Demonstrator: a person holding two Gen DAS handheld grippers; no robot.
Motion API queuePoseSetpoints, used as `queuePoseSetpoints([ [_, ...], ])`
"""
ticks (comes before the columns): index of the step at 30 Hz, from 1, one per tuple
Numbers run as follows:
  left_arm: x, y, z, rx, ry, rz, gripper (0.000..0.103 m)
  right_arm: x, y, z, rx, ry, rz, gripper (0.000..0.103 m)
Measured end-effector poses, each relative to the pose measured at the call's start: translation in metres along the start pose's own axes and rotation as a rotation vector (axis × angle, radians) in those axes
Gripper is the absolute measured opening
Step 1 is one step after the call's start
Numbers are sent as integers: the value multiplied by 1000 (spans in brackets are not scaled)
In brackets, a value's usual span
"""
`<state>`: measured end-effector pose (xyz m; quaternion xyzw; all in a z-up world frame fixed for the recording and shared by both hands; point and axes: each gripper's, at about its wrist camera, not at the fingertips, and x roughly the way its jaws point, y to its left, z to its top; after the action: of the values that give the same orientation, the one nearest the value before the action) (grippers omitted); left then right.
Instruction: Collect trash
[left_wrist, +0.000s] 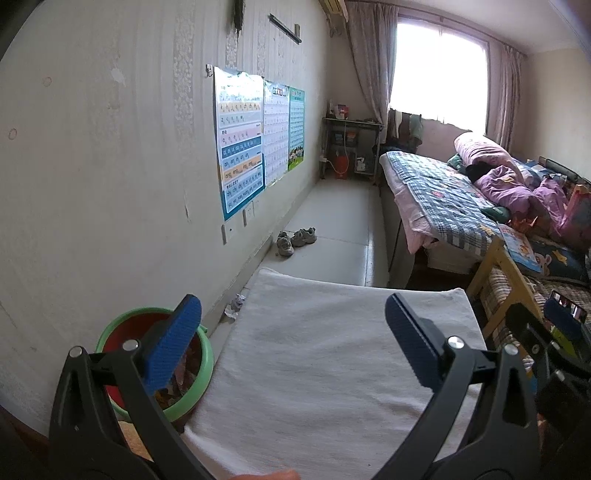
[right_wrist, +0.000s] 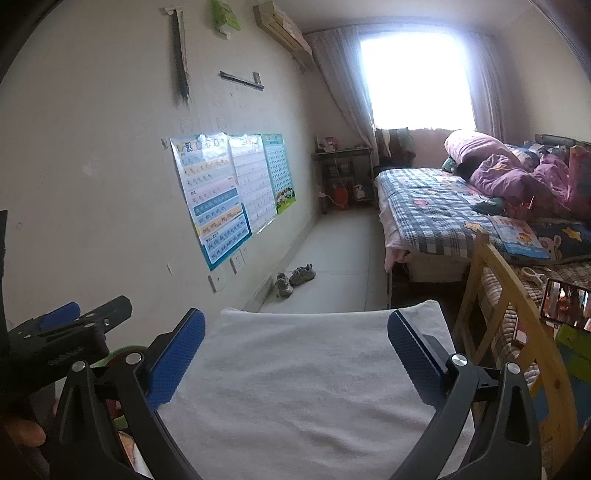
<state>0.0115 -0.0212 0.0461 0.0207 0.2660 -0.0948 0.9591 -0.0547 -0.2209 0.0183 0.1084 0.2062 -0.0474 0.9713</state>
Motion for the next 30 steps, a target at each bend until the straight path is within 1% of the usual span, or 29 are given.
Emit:
queuePoseSetpoints([
  [9,-1,1,-1,5,-3,1,98,3,4,-3,-10,14,-4,96],
  [30,7,7,-3,-1,31,5,98,15,6,-10,-15,67,-14,96],
])
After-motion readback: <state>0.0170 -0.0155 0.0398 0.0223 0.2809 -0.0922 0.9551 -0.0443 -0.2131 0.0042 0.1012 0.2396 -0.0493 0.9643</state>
